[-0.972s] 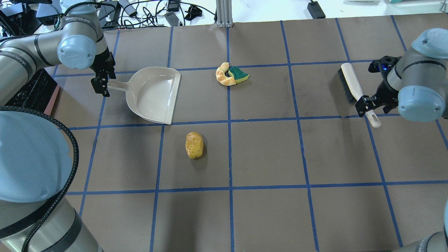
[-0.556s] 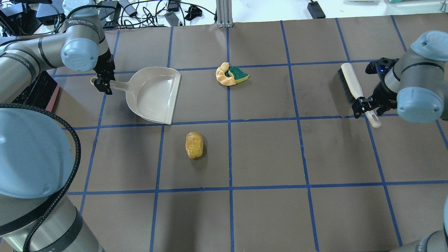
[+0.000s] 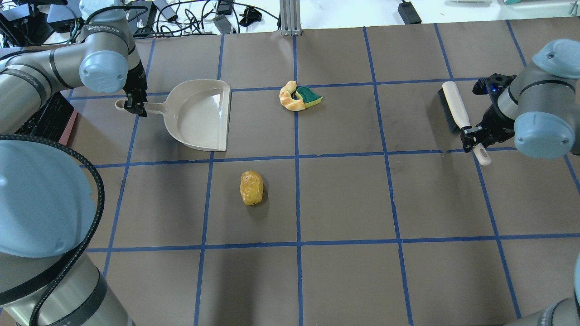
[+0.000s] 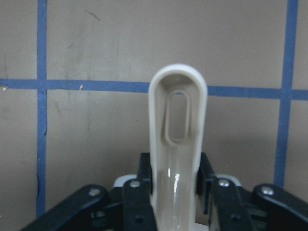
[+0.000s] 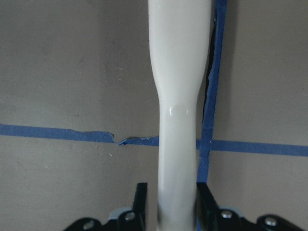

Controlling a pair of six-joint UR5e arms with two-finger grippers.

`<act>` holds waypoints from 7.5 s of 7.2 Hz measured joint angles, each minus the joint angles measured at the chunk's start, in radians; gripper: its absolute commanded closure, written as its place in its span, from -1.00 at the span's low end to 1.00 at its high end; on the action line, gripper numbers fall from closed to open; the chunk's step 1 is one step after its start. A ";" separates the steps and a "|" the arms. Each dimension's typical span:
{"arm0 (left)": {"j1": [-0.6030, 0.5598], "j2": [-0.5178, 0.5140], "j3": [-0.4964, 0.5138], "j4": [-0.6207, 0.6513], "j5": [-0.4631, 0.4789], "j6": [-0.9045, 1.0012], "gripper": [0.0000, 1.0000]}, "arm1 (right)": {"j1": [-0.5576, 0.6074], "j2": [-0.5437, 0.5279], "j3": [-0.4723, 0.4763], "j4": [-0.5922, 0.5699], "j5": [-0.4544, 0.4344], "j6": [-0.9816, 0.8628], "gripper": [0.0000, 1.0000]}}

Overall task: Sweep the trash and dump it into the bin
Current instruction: 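Slide the dustpan toward the sponge with the left gripper while the right lifts the brush, then sweep the sponge piece into the dustpan with the brush in the right gripper, then move the brush back toward the yellow potato with the right gripper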

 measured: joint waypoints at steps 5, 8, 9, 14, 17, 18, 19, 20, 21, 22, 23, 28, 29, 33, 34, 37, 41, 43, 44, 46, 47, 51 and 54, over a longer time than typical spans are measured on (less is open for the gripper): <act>-0.080 -0.019 0.059 -0.020 0.031 -0.132 1.00 | 0.000 -0.007 0.001 0.003 -0.035 0.004 1.00; -0.130 -0.081 0.161 -0.080 0.001 -0.221 1.00 | 0.012 -0.027 -0.006 -0.005 -0.041 0.008 1.00; -0.141 -0.109 0.207 -0.114 -0.007 -0.243 1.00 | 0.028 -0.036 -0.007 -0.007 -0.033 0.015 1.00; -0.218 -0.194 0.346 -0.292 -0.008 -0.313 1.00 | 0.258 -0.025 -0.063 0.022 -0.008 0.290 1.00; -0.226 -0.189 0.352 -0.321 0.006 -0.305 1.00 | 0.434 0.004 -0.128 0.083 -0.003 0.531 1.00; -0.226 -0.189 0.353 -0.322 0.015 -0.305 1.00 | 0.485 0.033 -0.154 0.090 0.012 0.605 1.00; -0.227 -0.189 0.354 -0.322 0.020 -0.304 1.00 | 0.541 0.073 -0.185 0.088 0.026 0.685 1.00; -0.227 -0.191 0.354 -0.322 0.022 -0.305 1.00 | 0.590 0.116 -0.229 0.090 0.032 0.755 1.00; -0.227 -0.192 0.354 -0.322 0.023 -0.307 1.00 | 0.629 0.152 -0.270 0.095 0.036 0.807 1.00; -0.227 -0.192 0.354 -0.321 0.023 -0.309 1.00 | 0.655 0.179 -0.294 0.095 0.039 0.838 1.00; -0.227 -0.192 0.354 -0.321 0.024 -0.309 1.00 | 0.668 0.195 -0.303 0.090 0.058 0.863 1.00; -0.227 -0.189 0.354 -0.321 0.022 -0.312 1.00 | 0.795 0.270 -0.381 0.079 0.124 1.024 1.00; -0.227 -0.189 0.354 -0.321 0.022 -0.311 1.00 | 0.803 0.288 -0.416 0.079 0.146 1.041 1.00; -0.227 -0.184 0.351 -0.309 0.011 -0.277 1.00 | 0.848 0.306 -0.497 0.096 0.194 1.136 1.00; -0.227 -0.181 0.346 -0.298 0.004 -0.253 1.00 | 0.856 0.300 -0.507 0.132 0.165 1.146 1.00; -0.203 -0.169 0.287 -0.176 -0.068 -0.136 1.00 | 0.850 0.272 -0.505 0.250 0.009 1.057 1.00; -0.118 -0.114 0.234 -0.153 -0.084 -0.029 1.00 | 0.828 0.252 -0.502 0.296 -0.053 0.960 1.00; -0.108 -0.097 0.230 -0.170 -0.084 -0.015 1.00 | 0.824 0.246 -0.503 0.299 -0.046 0.958 1.00; -0.108 -0.096 0.229 -0.171 -0.084 -0.016 1.00 | 0.824 0.243 -0.504 0.299 -0.042 0.962 1.00; -0.107 -0.095 0.208 -0.163 -0.083 -0.021 1.00 | 0.824 0.239 -0.505 0.298 -0.028 0.969 1.00; -0.107 -0.096 0.196 -0.160 -0.082 -0.023 1.00 | 0.824 0.238 -0.508 0.297 -0.009 0.976 1.00; -0.107 -0.098 0.181 -0.157 -0.016 -0.056 1.00 | 0.825 0.238 -0.483 0.296 0.015 0.995 1.00; -0.113 -0.104 0.184 -0.160 0.078 -0.128 1.00 | 0.833 0.238 -0.421 0.275 0.048 1.049 1.00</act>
